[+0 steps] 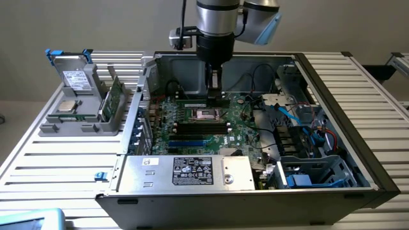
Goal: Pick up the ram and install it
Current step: 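Insert the ram into the slot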
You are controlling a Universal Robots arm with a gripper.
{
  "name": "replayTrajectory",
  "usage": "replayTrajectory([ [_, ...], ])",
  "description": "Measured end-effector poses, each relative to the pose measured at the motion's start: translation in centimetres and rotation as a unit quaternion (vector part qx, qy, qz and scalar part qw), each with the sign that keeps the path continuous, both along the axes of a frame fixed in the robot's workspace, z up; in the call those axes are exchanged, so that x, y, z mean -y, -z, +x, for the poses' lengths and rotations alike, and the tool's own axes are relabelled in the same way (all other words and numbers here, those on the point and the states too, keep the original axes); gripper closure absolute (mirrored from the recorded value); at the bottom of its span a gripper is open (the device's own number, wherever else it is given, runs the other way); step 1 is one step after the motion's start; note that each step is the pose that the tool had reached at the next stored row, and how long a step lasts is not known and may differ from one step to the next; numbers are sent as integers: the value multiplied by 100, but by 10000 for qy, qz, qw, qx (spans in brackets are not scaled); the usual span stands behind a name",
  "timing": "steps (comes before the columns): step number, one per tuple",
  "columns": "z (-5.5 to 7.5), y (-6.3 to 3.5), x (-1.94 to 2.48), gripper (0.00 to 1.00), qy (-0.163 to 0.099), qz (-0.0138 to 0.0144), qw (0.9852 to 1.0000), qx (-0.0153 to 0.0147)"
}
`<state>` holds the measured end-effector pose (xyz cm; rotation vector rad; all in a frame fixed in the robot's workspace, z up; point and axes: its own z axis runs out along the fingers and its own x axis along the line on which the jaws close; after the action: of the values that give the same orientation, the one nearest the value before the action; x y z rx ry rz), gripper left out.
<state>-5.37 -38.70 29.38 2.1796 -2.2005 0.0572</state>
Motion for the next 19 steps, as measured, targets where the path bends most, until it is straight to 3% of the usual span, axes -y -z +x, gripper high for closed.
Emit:
replayTrajectory([
  [3,-1,19,27,87,0,1,10000,1],
  [19,-1,291,59,87,-20,-12,10000,0],
])
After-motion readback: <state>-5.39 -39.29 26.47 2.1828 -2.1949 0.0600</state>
